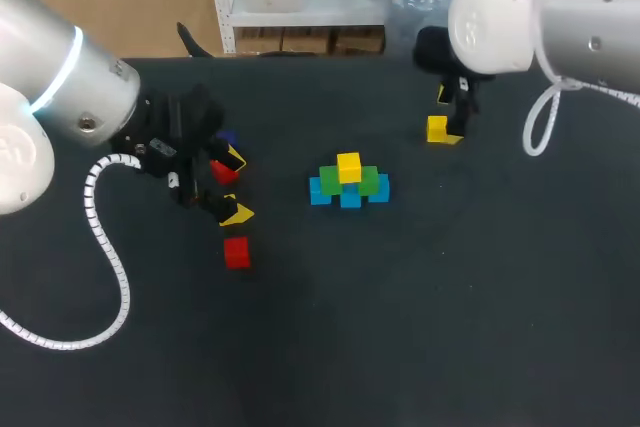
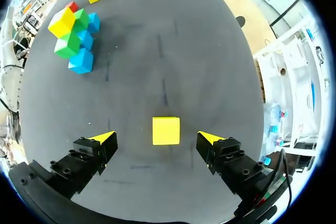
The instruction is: Place the blue cubes, place green cubes on the blue cubes, place the yellow cubes on the green cubes, then place the red cubes on the yellow cubes, and place purple cube on the red cubes.
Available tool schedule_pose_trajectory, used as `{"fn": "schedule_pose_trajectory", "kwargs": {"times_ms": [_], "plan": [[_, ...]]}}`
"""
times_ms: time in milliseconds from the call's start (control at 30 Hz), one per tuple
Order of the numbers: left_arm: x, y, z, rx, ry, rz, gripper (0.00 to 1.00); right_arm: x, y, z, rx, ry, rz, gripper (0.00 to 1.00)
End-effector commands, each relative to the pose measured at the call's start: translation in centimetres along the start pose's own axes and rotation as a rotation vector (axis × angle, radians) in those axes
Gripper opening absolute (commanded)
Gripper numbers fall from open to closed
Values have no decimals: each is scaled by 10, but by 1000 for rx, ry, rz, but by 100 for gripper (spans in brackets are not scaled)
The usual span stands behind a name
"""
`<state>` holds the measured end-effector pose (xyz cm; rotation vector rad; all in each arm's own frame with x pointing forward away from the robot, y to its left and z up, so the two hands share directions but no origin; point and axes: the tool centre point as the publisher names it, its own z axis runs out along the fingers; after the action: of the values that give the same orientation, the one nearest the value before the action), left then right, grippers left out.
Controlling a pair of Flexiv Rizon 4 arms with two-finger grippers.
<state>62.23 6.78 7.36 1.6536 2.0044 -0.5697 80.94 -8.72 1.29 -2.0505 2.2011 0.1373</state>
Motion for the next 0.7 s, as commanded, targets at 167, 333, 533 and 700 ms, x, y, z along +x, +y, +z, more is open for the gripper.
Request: {"fn": "schedule_pose_trajectory", "kwargs": {"times_ms": [167, 333, 533, 700], "plan": [[2, 0, 0, 1, -6, 3, 100, -11, -11, 2, -1, 33, -21, 100], [2, 0, 0, 1, -6, 3, 100, -13, -17, 1, 4, 47, -24, 100], [2, 0, 0, 1, -6, 3, 100, -14, -25, 2, -1, 67, -29, 100], [2, 0, 0, 1, -6, 3, 100, -9, -31, 6, -15, 77, -14, 100]]}}
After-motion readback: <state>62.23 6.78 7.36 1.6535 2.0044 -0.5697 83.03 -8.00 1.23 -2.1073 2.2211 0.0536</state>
